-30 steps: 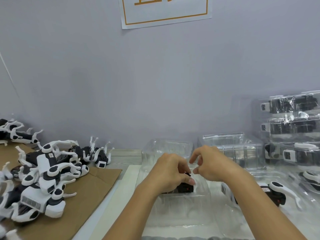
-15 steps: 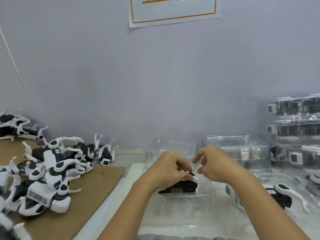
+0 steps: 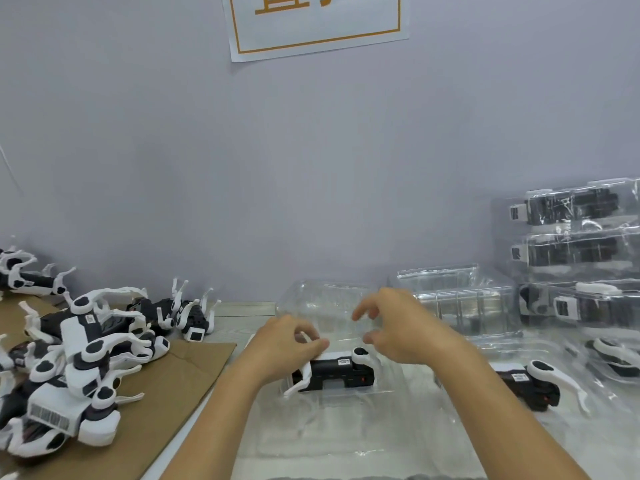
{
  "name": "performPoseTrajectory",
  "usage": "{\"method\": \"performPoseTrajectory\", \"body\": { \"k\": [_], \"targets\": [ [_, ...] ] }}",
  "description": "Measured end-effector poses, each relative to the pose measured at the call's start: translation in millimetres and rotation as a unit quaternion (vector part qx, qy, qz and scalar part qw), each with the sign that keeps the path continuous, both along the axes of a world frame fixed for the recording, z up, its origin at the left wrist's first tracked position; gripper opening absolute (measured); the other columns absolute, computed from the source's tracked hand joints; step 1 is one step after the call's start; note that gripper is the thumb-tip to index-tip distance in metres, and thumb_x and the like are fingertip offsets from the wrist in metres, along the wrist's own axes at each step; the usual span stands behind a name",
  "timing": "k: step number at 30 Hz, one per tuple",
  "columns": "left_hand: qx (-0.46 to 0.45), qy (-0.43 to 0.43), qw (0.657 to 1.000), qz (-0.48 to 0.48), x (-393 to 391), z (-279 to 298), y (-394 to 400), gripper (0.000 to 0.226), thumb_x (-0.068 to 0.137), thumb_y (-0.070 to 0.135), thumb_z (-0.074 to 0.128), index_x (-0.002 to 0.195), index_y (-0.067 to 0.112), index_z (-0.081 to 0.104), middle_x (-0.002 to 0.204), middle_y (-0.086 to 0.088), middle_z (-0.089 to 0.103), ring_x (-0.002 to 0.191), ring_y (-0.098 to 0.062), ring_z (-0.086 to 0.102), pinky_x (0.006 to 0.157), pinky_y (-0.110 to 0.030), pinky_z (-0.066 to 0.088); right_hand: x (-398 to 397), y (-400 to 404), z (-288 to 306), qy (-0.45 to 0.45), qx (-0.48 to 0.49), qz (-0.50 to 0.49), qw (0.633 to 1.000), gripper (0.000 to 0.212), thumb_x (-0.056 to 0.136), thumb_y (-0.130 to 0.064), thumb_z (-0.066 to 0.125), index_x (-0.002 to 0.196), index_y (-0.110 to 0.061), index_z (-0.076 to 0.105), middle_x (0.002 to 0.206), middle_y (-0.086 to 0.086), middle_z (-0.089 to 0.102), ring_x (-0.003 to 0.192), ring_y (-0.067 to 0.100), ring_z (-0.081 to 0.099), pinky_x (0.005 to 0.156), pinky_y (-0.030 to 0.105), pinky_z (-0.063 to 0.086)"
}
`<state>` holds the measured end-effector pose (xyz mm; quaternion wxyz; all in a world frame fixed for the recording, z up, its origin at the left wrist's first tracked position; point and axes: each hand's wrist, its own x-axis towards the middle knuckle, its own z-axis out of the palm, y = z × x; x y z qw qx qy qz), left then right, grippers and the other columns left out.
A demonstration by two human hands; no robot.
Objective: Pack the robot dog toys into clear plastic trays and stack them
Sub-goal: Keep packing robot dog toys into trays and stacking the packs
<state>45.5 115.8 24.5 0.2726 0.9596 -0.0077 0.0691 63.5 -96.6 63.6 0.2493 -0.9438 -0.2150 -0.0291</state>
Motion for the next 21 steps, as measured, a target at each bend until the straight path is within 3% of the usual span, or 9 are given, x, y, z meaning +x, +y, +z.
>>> {"method": "performPoseTrajectory", "body": {
  "k": [3,5,6,8,10,12,17,21],
  "targets": [
    [-0.026,-0.002,1.0,-0.01,-1,0,0,0.028,0.092,0.049,0.062,0.069,0.033,0.068,0.066,0.019,0.063,0.067,0.0,0.055,0.063,-0.024,0.04,-14,24,4,-0.029,0.05,0.07,0.996,0.022,0.089,-0.028,0.069,0.11,-0.033,0.069,0.096,-0.016,0.054,0.097,0.008,0.055,0.085,0.025,0.047],
    [-0.031,0.005,0.999,-0.013,-1,0,1,0.037,0.093,0.034,0.057,0.056,0.032,0.058,0.06,0.014,0.057,0.063,-0.01,0.049,0.061,-0.029,0.039,-24,44,-4,-0.014,0.052,0.106,0.993,0.016,0.086,-0.023,0.068,0.102,-0.025,0.072,0.089,-0.011,0.06,0.085,0.011,0.059,0.069,0.021,0.048],
    [-0.035,0.01,0.999,-0.015,-1,0,1,0.037,0.088,0.023,0.054,0.053,0.033,0.057,0.062,0.011,0.058,0.065,-0.013,0.049,0.063,-0.032,0.04,-28,51,-10,-0.008,0.056,0.111,0.992,0.013,0.085,-0.018,0.066,0.097,-0.019,0.07,0.087,-0.006,0.063,0.081,0.015,0.061,0.065,0.026,0.051],
    [-0.047,0.017,0.999,-0.018,-4,2,0,0.027,0.075,0.016,0.047,0.054,0.03,0.058,0.067,-0.002,0.062,0.067,-0.021,0.051,0.064,-0.035,0.041,-31,60,-20,-0.001,0.084,0.101,0.991,0.013,0.084,-0.013,0.063,0.096,-0.011,0.066,0.09,0.003,0.067,0.083,0.022,0.064,0.073,0.04,0.056],
    [-0.055,0.018,0.998,-0.018,-5,3,0,0.02,0.073,0.02,0.046,0.061,0.025,0.062,0.077,-0.008,0.07,0.076,-0.028,0.061,0.07,-0.041,0.049,-28,61,-25,0.008,0.11,0.083,0.99,0.016,0.086,-0.014,0.066,0.101,-0.014,0.065,0.097,0.003,0.067,0.088,0.019,0.064,0.08,0.037,0.055],
    [-0.052,0.018,0.998,-0.022,-6,3,0,0.026,0.081,0.018,0.048,0.064,0.028,0.065,0.082,-0.005,0.073,0.087,-0.025,0.067,0.079,-0.042,0.054,-25,59,-26,0.009,0.115,0.075,0.991,0.016,0.087,-0.016,0.069,0.103,-0.017,0.065,0.099,0.001,0.067,0.09,0.017,0.063,0.081,0.033,0.055],
    [-0.045,0.012,0.999,-0.027,-4,1,1,0.032,0.09,0.025,0.049,0.061,0.032,0.063,0.085,-0.008,0.073,0.09,-0.027,0.066,0.083,-0.045,0.053,-23,57,-24,-0.019,0.041,0.074,0.996,0.025,0.084,-0.01,0.069,0.103,-0.025,0.066,0.098,-0.007,0.071,0.101,0.015,0.061,0.087,0.031,0.052],
    [-0.044,0.01,0.999,-0.027,-3,0,1,0.029,0.095,0.027,0.05,0.073,0.024,0.069,0.088,-0.006,0.074,0.096,-0.023,0.067,0.087,-0.044,0.054,-26,56,-26,-0.036,0.045,0.061,0.996,0.037,0.077,0.0,0.066,0.102,-0.028,0.066,0.095,-0.008,0.069,0.097,0.015,0.062,0.083,0.034,0.054]
  ]
}}
